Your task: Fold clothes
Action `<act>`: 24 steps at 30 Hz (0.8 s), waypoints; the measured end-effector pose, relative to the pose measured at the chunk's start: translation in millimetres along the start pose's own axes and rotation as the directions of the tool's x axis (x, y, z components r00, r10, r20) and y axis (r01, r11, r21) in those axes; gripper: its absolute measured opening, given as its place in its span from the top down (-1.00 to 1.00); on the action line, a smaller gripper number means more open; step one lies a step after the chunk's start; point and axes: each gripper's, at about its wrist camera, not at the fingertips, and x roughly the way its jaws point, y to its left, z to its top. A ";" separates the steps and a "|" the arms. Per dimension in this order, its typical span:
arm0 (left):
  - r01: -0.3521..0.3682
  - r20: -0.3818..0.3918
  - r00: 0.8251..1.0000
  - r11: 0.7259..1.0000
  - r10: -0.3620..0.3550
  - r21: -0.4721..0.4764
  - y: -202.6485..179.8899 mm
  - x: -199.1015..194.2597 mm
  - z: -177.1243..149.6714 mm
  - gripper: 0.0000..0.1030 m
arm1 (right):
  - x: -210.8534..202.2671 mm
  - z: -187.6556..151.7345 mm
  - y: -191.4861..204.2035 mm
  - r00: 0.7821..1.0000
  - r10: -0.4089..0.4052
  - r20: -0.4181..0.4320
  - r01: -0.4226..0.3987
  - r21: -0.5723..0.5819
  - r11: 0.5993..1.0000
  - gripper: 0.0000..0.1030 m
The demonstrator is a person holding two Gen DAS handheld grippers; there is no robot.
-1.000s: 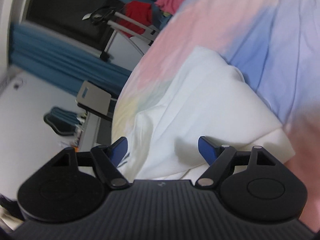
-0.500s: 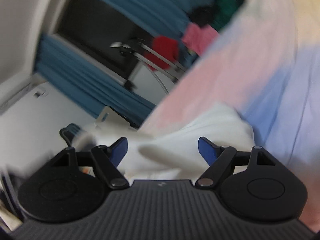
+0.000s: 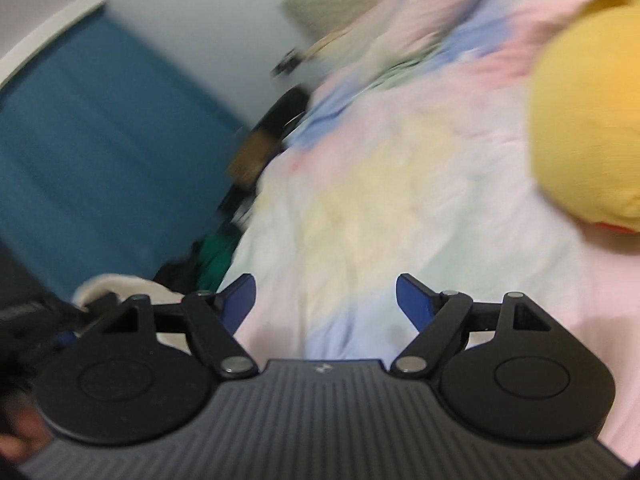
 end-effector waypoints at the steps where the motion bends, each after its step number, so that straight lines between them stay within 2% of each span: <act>1: 0.016 -0.017 1.000 1.000 -0.016 0.003 -3.4 17.0 -6.7 0.45 | 3.9 -0.5 -0.7 1.000 -0.017 0.008 0.017 -0.003 1.000 -0.56; 3: 0.016 -0.040 0.999 1.000 -0.016 -0.014 0.2 27.8 -24.1 0.03 | 9.8 0.0 -5.6 0.999 -0.025 -0.020 0.025 -0.012 1.000 -0.56; 7: -0.034 -0.065 0.997 0.999 0.032 -0.023 25.1 0.7 -62.8 -0.04 | 16.8 1.6 -13.0 0.996 -0.013 -0.086 0.012 -0.009 1.000 -0.55; 9: -0.106 -0.065 0.992 0.994 0.105 -0.007 41.6 -36.5 -90.7 -0.07 | 18.5 2.8 -13.8 0.994 0.000 -0.105 0.000 -0.004 1.000 -0.55; 11: -0.195 -0.062 0.979 0.981 0.195 0.005 55.7 -77.5 -121.5 -0.18 | 24.5 2.3 -13.8 0.991 0.014 -0.131 -0.012 0.011 1.000 -0.42; 14: -0.296 -0.091 0.952 0.955 0.293 -0.022 73.1 -141.6 -173.0 -0.22 | 36.6 1.7 -14.5 0.980 0.026 -0.199 -0.018 0.039 0.999 -0.21; 17: -0.388 -0.135 0.915 0.921 0.381 -0.035 82.2 -185.6 -223.8 -0.26 | 48.6 -1.0 -10.6 0.946 0.056 -0.321 -0.039 0.058 0.998 -0.16; 20: -0.441 -0.179 0.884 0.898 0.432 -0.012 79.7 -200.9 -257.1 -0.25 | 57.1 -7.0 -7.6 0.911 0.024 -0.412 -0.001 0.057 0.998 -0.16; 21: -0.444 -0.169 0.882 0.896 0.440 0.020 74.1 -201.8 -262.5 -0.25 | 59.5 -9.1 -6.7 0.899 0.009 -0.439 0.016 0.054 0.998 -0.16; 24: -0.410 -0.142 0.893 0.902 0.427 0.137 54.4 -193.5 -264.9 -0.25 | 63.5 -10.2 -9.4 0.868 -0.014 -0.496 0.065 0.084 0.994 -0.17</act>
